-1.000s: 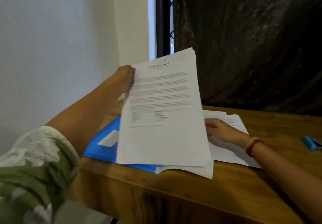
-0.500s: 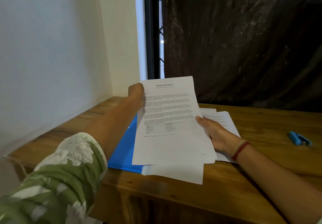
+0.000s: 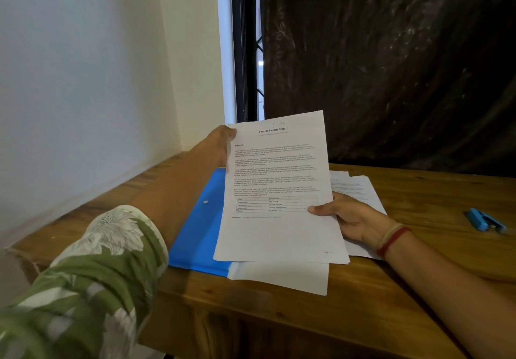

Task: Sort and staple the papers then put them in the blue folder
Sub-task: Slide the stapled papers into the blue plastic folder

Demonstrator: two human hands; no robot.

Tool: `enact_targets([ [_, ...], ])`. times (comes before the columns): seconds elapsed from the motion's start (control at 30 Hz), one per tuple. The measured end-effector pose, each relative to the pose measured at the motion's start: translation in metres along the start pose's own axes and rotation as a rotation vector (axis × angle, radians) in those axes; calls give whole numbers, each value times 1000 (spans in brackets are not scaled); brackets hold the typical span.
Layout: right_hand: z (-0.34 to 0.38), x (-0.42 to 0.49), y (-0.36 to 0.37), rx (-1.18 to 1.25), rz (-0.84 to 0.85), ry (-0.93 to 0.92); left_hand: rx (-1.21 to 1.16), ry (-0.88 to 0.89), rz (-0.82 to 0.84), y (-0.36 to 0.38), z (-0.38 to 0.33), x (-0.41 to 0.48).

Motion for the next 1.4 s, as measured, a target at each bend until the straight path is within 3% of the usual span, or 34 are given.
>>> enact_targets([
  [0.3,-2,1,1,-20,-34,-54,62,-41,-57,-6,12,13],
  [0.53,-3,10,-10,-176,-208,-102,0,-1,-4,-3,19,9],
  [0.63,-1,10,-15,-180,-249,-119,163,12,-24,-5,41,-1],
  [0.73,0,10,-13,-171,-256,-126,306,-51,101,1,80,-3],
  [0.83,-1,6,-5,-206,-262,-143,359,-102,-49,0,94,0],
  [0.93,-1,4,1,-236,-279,-153,324,-160,-81,-2,97,-4],
  [1.13,-2,3,-5,-227,-356,-86,336,-119,-67,5,93,-15],
  [1.27,9,-4,-22,-297,-406,-61,390,16,-46,8,89,-8],
  [1.3,14,-7,-29,-290,-418,-50,490,102,-61,6,87,-5],
  [1.4,29,-18,-57,-308,-425,-9,1106,378,-122,-8,81,-9],
])
Point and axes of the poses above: each hand's wrist, its own x-axis towards the middle knuckle, its own y-axis out of the palm, z = x × y, the point moved 4 cm from there along x, towards the middle knuckle, and after that the axes turned 8 degrees about -z, right-handed, at the moved point
